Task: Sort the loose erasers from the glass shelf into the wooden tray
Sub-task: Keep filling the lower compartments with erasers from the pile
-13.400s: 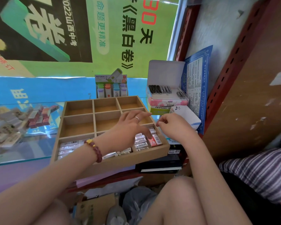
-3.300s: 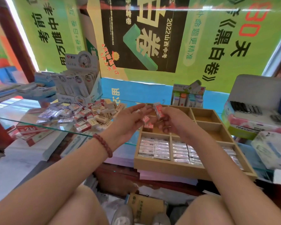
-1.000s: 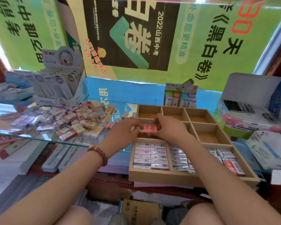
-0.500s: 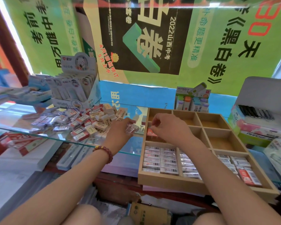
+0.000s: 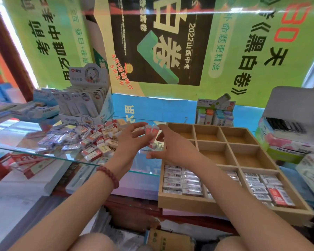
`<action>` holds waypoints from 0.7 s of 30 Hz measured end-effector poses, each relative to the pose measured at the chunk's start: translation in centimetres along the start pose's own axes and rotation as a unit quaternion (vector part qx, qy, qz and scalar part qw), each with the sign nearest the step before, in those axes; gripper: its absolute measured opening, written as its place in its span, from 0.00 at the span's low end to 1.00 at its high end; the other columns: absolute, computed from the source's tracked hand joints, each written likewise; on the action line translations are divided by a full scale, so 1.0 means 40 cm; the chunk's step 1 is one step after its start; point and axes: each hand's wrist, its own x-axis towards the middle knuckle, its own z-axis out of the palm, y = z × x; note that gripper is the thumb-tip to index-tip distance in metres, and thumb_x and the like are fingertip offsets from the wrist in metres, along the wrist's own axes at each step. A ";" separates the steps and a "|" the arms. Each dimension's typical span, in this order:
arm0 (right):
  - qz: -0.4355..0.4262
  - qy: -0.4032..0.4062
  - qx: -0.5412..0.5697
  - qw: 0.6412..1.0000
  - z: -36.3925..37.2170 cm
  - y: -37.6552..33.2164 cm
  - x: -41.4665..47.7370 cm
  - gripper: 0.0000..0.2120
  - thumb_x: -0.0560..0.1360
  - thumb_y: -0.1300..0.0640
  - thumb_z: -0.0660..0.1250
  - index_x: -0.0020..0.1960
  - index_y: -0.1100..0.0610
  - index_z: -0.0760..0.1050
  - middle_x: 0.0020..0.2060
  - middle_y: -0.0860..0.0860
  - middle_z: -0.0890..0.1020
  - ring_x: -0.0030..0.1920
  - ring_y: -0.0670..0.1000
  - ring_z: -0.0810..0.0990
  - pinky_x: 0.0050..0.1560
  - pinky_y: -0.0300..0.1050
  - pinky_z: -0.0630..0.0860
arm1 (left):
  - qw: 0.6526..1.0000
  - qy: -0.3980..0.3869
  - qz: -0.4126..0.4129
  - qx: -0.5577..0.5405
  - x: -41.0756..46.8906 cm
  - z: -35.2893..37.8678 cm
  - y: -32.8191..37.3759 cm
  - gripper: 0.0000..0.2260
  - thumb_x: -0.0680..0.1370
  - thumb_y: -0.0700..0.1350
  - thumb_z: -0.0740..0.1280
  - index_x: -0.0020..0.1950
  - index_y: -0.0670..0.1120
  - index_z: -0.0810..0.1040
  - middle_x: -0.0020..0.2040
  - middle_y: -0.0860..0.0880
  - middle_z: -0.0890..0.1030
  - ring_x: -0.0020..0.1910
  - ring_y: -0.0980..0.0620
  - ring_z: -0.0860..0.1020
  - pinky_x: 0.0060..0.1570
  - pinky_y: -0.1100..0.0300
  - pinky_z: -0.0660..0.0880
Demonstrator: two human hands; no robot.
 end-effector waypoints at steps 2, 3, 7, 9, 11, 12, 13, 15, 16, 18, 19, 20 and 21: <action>-0.019 0.046 0.014 0.999 0.005 -0.008 0.002 0.33 0.69 0.41 0.72 0.67 0.48 0.62 0.54 0.44 0.78 0.49 0.47 0.79 0.47 0.44 0.75 | 1.000 -0.003 0.008 -0.015 -0.006 0.011 0.015 0.15 0.71 0.37 0.73 0.55 0.46 0.76 0.49 0.44 0.83 0.40 0.52 0.82 0.37 0.61 0.78; -0.028 0.070 0.018 0.997 0.002 -0.012 0.003 0.30 0.70 0.41 0.71 0.67 0.47 0.62 0.54 0.43 0.77 0.46 0.45 0.78 0.42 0.41 0.74 | 1.000 -0.003 0.012 -0.025 -0.008 0.014 0.021 0.14 0.71 0.37 0.73 0.54 0.47 0.76 0.49 0.44 0.83 0.41 0.51 0.82 0.37 0.61 0.78; -0.060 0.121 -0.017 0.991 -0.032 -0.012 -0.003 0.23 0.71 0.45 0.71 0.62 0.46 0.67 0.54 0.39 0.76 0.41 0.41 0.73 0.40 0.39 0.70 | 0.999 -0.004 0.006 -0.031 -0.012 0.017 0.025 0.15 0.71 0.37 0.72 0.55 0.46 0.75 0.49 0.44 0.83 0.44 0.49 0.82 0.40 0.61 0.78; -0.069 0.118 -0.039 0.990 -0.056 -0.009 -0.011 0.21 0.70 0.45 0.72 0.59 0.46 0.69 0.53 0.40 0.78 0.43 0.40 0.75 0.43 0.38 0.73 | 0.998 -0.021 -0.023 -0.057 -0.015 0.025 0.025 0.16 0.73 0.38 0.71 0.60 0.41 0.73 0.48 0.44 0.82 0.42 0.49 0.80 0.43 0.59 0.78; -0.065 0.115 -0.018 0.991 -0.085 0.003 -0.023 0.20 0.69 0.46 0.73 0.59 0.47 0.71 0.52 0.40 0.79 0.44 0.39 0.77 0.47 0.41 0.76 | 0.992 -0.030 -0.055 -0.108 -0.019 0.041 0.029 0.16 0.75 0.39 0.68 0.62 0.38 0.71 0.44 0.45 0.80 0.38 0.51 0.77 0.38 0.62 0.76; -0.055 0.114 -0.006 0.992 -0.103 0.012 -0.030 0.21 0.70 0.47 0.73 0.59 0.47 0.71 0.53 0.40 0.78 0.43 0.37 0.76 0.47 0.40 0.75 | 0.991 -0.026 -0.065 -0.118 -0.021 0.050 0.032 0.15 0.76 0.39 0.68 0.61 0.38 0.71 0.43 0.46 0.79 0.36 0.53 0.76 0.35 0.64 0.75; -0.039 0.114 -0.007 0.993 -0.120 0.027 -0.037 0.21 0.70 0.48 0.73 0.60 0.47 0.71 0.54 0.40 0.76 0.42 0.36 0.74 0.48 0.39 0.73 | 0.991 -0.019 -0.068 -0.111 -0.023 0.059 0.034 0.14 0.76 0.38 0.67 0.60 0.39 0.72 0.43 0.46 0.79 0.35 0.54 0.75 0.33 0.66 0.75; 0.006 0.121 -0.041 0.992 -0.150 0.062 -0.049 0.22 0.70 0.49 0.73 0.62 0.48 0.71 0.54 0.41 0.73 0.45 0.39 0.72 0.51 0.41 0.72 | 0.995 -0.021 -0.058 -0.082 -0.030 0.077 0.035 0.12 0.76 0.38 0.68 0.58 0.40 0.73 0.45 0.45 0.79 0.34 0.54 0.75 0.32 0.67 0.75; 0.030 0.129 -0.059 0.989 -0.159 0.081 -0.052 0.23 0.70 0.50 0.73 0.63 0.48 0.72 0.54 0.43 0.72 0.49 0.42 0.73 0.53 0.42 0.73 | 0.996 -0.027 -0.055 -0.072 -0.035 0.086 0.034 0.11 0.76 0.38 0.68 0.57 0.41 0.73 0.45 0.45 0.79 0.34 0.54 0.75 0.33 0.66 0.75; 0.072 0.135 -0.080 0.985 -0.164 0.109 -0.059 0.24 0.70 0.52 0.73 0.64 0.50 0.72 0.52 0.45 0.74 0.51 0.46 0.75 0.53 0.43 0.74 | 0.996 -0.035 -0.056 -0.064 -0.041 0.103 0.032 0.11 0.75 0.38 0.69 0.57 0.42 0.74 0.45 0.45 0.80 0.34 0.54 0.75 0.34 0.66 0.75; 0.090 0.127 -0.086 0.984 -0.159 0.119 -0.062 0.24 0.71 0.53 0.73 0.65 0.50 0.72 0.51 0.45 0.75 0.50 0.46 0.75 0.52 0.43 0.74 | 0.996 -0.035 -0.058 -0.058 -0.043 0.109 0.030 0.11 0.75 0.38 0.69 0.57 0.42 0.74 0.45 0.46 0.80 0.35 0.54 0.75 0.34 0.67 0.75; 0.105 0.112 -0.093 0.984 -0.152 0.129 -0.065 0.23 0.71 0.53 0.72 0.64 0.50 0.72 0.49 0.44 0.76 0.49 0.45 0.75 0.49 0.42 0.74 | 0.996 -0.034 -0.060 -0.054 -0.044 0.116 0.029 0.11 0.75 0.38 0.69 0.56 0.42 0.74 0.44 0.46 0.80 0.35 0.54 0.75 0.34 0.67 0.76; 0.117 0.093 -0.101 0.984 -0.144 0.135 -0.067 0.22 0.71 0.53 0.72 0.64 0.49 0.73 0.48 0.44 0.77 0.48 0.45 0.76 0.47 0.41 0.73 | 0.996 -0.034 -0.062 -0.051 -0.045 0.121 0.027 0.10 0.75 0.37 0.69 0.55 0.42 0.74 0.43 0.47 0.80 0.35 0.53 0.75 0.34 0.67 0.76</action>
